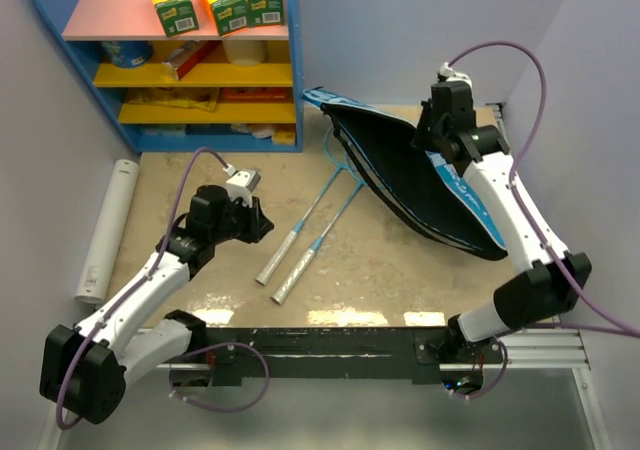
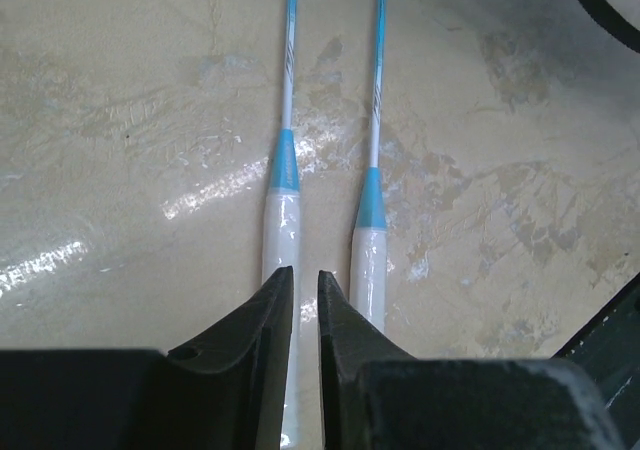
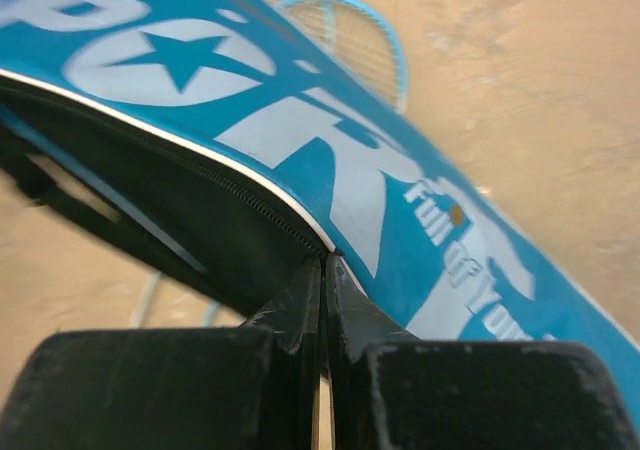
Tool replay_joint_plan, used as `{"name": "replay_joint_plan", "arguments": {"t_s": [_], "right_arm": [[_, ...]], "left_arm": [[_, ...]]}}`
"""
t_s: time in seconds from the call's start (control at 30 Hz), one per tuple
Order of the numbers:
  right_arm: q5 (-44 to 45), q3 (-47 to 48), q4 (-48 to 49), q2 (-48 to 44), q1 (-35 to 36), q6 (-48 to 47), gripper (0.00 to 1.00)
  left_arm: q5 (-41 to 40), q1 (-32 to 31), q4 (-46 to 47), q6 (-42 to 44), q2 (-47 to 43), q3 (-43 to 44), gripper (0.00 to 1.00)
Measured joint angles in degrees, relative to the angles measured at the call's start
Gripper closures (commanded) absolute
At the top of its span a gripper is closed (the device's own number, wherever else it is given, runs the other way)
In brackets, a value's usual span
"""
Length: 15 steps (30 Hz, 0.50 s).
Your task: Pack up the badminton gear
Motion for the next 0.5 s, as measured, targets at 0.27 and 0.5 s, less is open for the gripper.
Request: {"name": "replay_joint_plan", "arguments": {"t_s": [0.27,0.5], "right_arm": [[-17.4,-10.5,5.6,-19.8,0.0,19.4,1.00],[-26.9,-14.4,8.8,-26.8,0.0,30.8,1.00]], "left_arm": [[-0.4,0.4,0.0,0.3,-4.0,0.0,0.79],[0.0,0.7,0.0,0.3,-4.7,0.0,0.78]]}}
